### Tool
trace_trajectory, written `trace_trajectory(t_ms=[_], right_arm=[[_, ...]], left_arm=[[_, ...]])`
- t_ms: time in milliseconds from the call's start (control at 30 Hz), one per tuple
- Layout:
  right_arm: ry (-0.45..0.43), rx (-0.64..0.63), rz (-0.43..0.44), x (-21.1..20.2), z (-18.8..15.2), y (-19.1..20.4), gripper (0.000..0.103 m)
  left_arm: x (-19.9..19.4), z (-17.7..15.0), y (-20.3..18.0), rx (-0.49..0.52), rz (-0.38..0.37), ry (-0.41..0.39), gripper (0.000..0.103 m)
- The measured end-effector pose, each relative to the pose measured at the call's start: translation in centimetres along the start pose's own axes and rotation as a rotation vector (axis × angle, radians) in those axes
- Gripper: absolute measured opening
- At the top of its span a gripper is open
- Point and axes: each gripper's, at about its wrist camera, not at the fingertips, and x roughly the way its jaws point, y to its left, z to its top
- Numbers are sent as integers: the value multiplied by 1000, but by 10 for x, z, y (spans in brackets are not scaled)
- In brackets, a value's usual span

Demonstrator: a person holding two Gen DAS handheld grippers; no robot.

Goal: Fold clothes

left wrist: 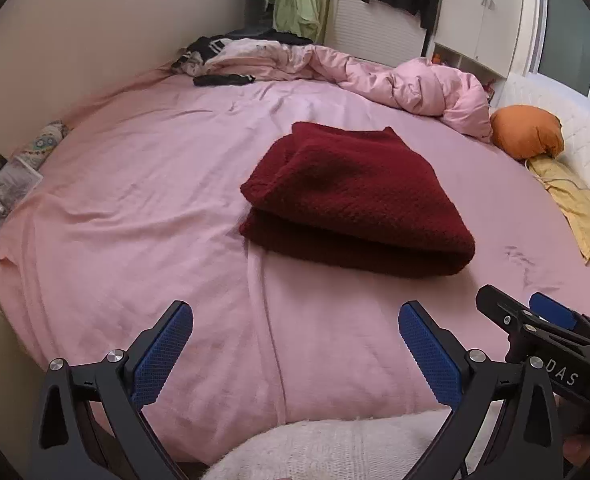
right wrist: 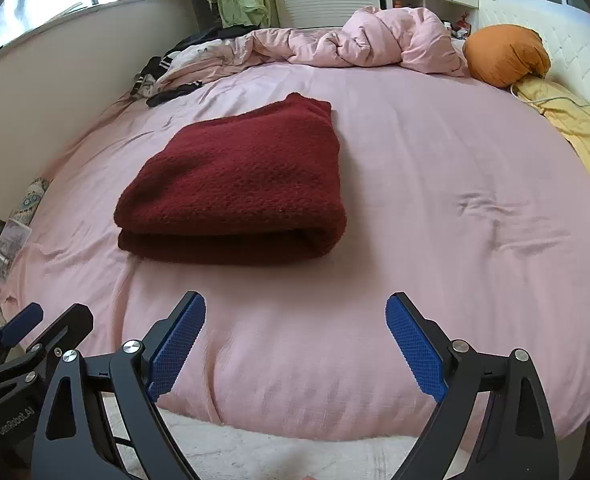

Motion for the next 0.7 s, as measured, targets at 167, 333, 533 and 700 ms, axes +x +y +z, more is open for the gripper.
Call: trace_trajectory(t_ms=[167, 333, 533, 700], right_arm=[[-5, -11, 6, -1, 0, 2, 92], [-7, -8, 14, -3, -1, 0, 92], [-8, -1, 20, -2, 0, -1, 92], [-9, 0, 20, -2, 0, -1, 92]], left_arm=[[0, -1, -5, 17, 50, 2, 103], [-2, -2, -8, 25, 104, 1, 103], [-6, -3, -9, 27, 128, -16, 103], [-9, -4, -14, 48, 160, -30, 103]])
